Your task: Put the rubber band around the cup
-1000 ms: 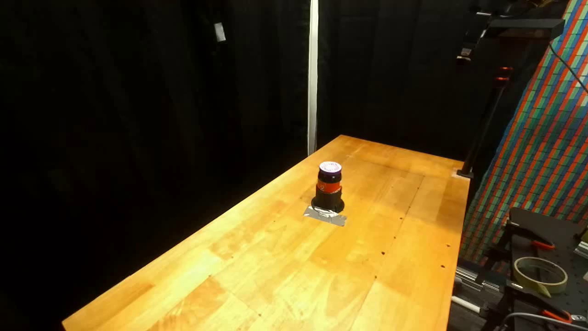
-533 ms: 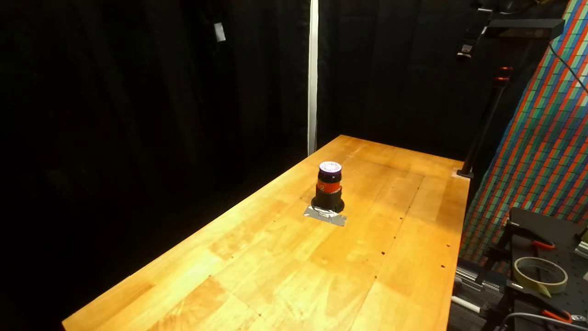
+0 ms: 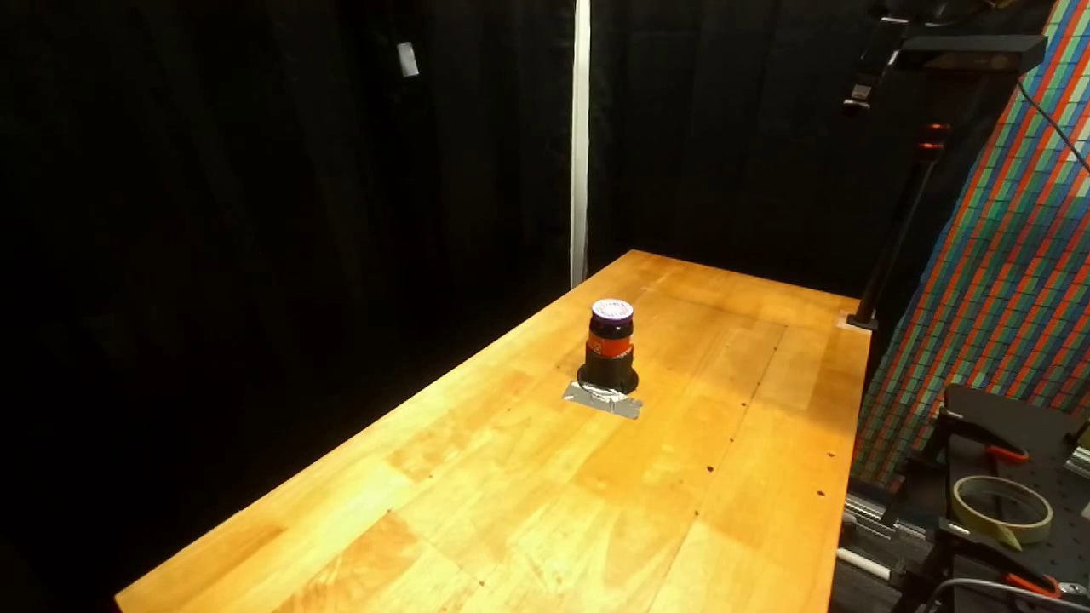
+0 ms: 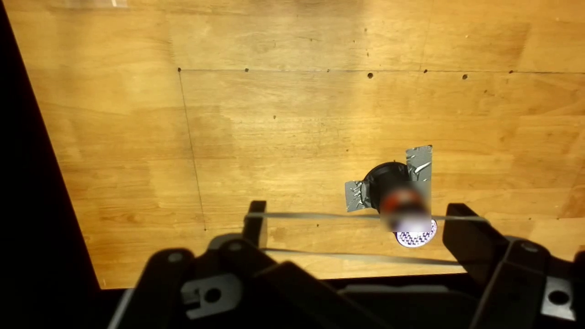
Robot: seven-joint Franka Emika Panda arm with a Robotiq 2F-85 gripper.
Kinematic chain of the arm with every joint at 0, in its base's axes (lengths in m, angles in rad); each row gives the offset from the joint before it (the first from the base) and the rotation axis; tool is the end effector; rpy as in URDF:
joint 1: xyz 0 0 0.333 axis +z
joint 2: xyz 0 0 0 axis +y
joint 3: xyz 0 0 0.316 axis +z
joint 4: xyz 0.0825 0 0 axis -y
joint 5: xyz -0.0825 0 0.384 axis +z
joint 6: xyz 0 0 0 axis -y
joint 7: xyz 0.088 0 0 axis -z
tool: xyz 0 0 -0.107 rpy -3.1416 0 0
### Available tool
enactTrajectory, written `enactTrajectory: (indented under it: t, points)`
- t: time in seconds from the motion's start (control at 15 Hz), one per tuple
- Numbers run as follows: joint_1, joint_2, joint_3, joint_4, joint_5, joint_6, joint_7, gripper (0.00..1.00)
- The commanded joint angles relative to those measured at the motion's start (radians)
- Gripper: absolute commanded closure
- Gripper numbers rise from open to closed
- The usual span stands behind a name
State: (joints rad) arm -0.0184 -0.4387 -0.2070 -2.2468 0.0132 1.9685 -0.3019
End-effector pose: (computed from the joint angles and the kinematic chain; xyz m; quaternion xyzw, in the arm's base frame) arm 0.4259 -0.1075 0.5481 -0.9950 -0.0422 -0.0859 0.0292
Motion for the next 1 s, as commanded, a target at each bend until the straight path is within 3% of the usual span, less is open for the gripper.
enactTrajectory:
  t: [0.0, 0.47, 0.93]
  points:
    - [0.007, 0.138, 0.095, 0.146, -0.032, -0.026, 0.097, 0.00]
    - [0.064, 0.502, 0.260, 0.469, -0.102, -0.068, 0.305, 0.00]
    - [0.135, 0.812, 0.270, 0.724, -0.196, -0.051, 0.457, 0.00]
